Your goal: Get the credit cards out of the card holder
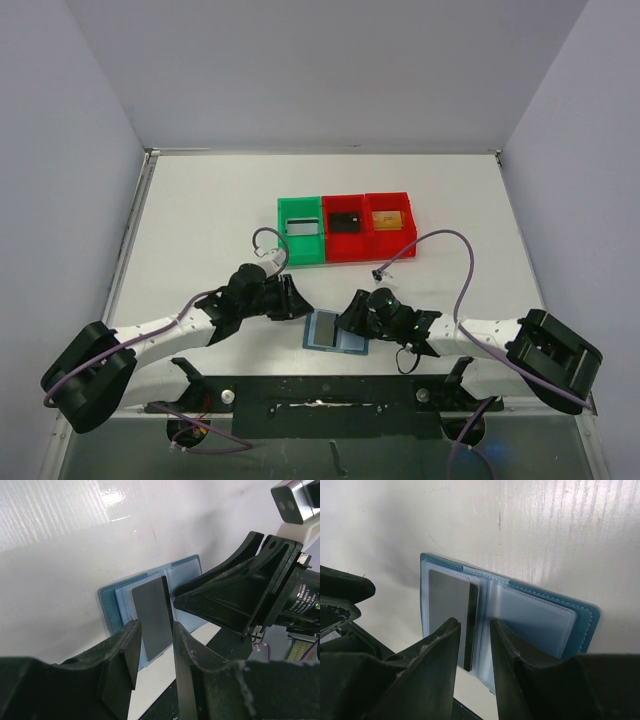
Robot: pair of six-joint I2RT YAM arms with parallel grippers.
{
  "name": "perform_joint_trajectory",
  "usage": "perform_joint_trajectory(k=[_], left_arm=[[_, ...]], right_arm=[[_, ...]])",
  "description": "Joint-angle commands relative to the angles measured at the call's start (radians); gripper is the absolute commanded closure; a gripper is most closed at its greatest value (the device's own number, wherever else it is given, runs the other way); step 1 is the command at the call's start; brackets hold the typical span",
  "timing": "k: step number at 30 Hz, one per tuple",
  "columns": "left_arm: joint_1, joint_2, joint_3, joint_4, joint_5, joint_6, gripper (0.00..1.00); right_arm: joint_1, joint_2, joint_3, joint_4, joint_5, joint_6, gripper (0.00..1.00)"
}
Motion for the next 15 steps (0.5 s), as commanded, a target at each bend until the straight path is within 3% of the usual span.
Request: perform_joint_trajectory(k=[1,5,8,15], left_arm=[[-0.015,0.014,-0.014,0.104,-0.012,-0.028,0.70],[-0.029,0.030,-0.020,0.121,-0.009,-0.036,0.71],[-0.054,0.030,-0.034,0.128,-0.037,-0.043,0.72],[-0.064,0.013,-0.112,0.245,-0.066,-0.105,0.72]], right_arm=[[-0.018,0.030,-0.003,0.035,-0.015,-0.022,0.67],[-0.022,0.049,-0.006,0.052,-0.033,-0.041,0.68],[-0.028,0.049,-0.009,0.061,-0.046,-0.058,0.74],[-0.073,0.044,0.017,-0.009,-0.100,-0.129,0.74]])
